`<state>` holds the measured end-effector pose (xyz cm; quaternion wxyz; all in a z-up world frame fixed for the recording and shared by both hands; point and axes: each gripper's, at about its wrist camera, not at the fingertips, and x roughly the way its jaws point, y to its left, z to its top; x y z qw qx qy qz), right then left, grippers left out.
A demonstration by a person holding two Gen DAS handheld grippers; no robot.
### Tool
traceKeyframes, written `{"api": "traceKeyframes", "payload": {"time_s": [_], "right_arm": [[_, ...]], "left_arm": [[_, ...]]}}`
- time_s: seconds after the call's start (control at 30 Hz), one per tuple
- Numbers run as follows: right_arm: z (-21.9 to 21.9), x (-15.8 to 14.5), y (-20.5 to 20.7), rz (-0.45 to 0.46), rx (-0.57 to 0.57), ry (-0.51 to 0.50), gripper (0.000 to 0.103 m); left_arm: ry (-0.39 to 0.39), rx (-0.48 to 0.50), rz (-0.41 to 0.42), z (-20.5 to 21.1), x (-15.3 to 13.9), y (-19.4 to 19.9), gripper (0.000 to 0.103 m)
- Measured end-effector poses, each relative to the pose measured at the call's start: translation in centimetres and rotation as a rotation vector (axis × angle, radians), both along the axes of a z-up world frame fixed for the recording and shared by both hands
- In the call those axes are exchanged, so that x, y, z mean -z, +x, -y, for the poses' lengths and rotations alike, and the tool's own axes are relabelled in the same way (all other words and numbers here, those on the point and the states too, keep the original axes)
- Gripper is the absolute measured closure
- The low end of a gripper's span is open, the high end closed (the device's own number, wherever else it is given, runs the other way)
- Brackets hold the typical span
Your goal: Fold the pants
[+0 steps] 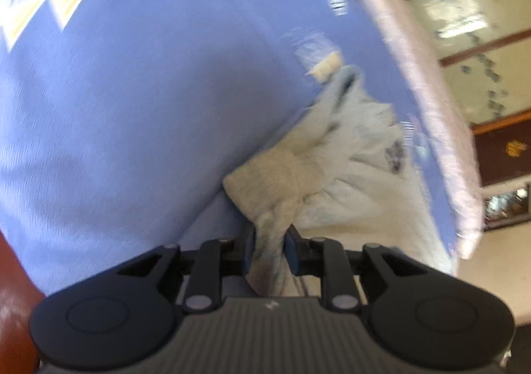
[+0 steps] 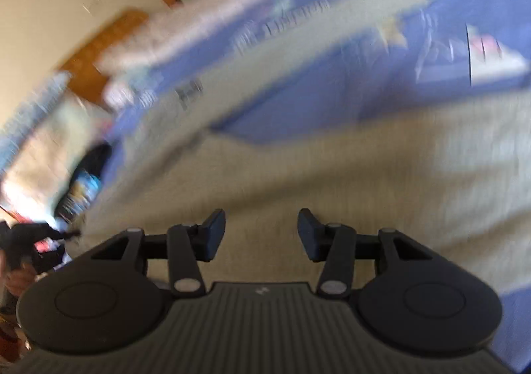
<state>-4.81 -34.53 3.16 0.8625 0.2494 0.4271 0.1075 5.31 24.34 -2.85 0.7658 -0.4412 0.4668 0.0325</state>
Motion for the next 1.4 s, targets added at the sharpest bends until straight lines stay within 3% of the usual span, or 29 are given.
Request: {"api": "traceKeyframes", "payload": {"time_s": [0.07,0.17,0.3,0.43,0.53,0.63,0.73,0.9,1.0,1.13,1.23,1.3,1.37,1.4], "right_arm": [[0.4,0.3,0.0,-0.023,0.052,-0.008,0.052],[2.9,-1.3,-1.6,0.032,0.146,0.073,0.052],[6.9,-3.1,-4.5,0.075,0.301,0.058,0.052],[11.6,-2.1,-7.5,0.058,0.521,0.119,0.051],[12.8,-1.5,-8.6,0.052,0.601,0.166,0.051],[12.6,-1.4,-8.2,0.056,0.609,0.169,0.051],[12.2,-1.2,-6.0,0.055,0.573,0.181,0.051],[12.4,-0.7,-3.7,0.05,0.482,0.194,0.051],[11.7,-0.4,-3.3,0.038,0.438,0.187,0.051],[11.0,0.1,-2.5,0.0,0.402,0.162,0.051],[11.4,-0.5,-1.9,-0.012,0.375,0.118,0.051],[12.4,-1.2,-0.3,-0.007,0.357,0.081,0.051],[14.0,-2.5,2.5,-0.007,0.356,0.027,0.051],[14.9,-3.2,4.4,-0.005,0.362,-0.004,0.051]], "left_arm": [[-0.03,-0.012,0.005,0.0,0.7,0.0,0.062],[-0.046,0.002,0.045,0.1,0.0,-0.5,0.039],[-0.041,0.029,0.062,0.6,0.1,-1.0,0.033],[-0.036,0.046,0.057,1.2,0.1,-1.2,0.033],[0.046,0.027,0.074,0.6,-1.7,-1.4,0.033],[0.126,0.014,0.134,-0.5,-4.5,-0.9,0.033],[0.297,0.051,0.186,0.1,-8.1,1.5,0.033],[0.718,0.328,0.325,7.0,-12.2,9.0,0.031],[0.888,0.508,0.41,12.4,-12.1,13.6,0.019],[0.9,0.617,0.429,17.6,-9.9,20.3,0.014],[0.89,0.62,0.357,19.7,-7.0,25.4,0.014],[0.9,0.633,0.283,20.7,-4.3,28.1,0.022],[0.903,0.669,0.207,21.1,-2.0,29.3,0.082],[0.893,0.675,0.205,21.3,-1.6,29.3,0.085]]}}
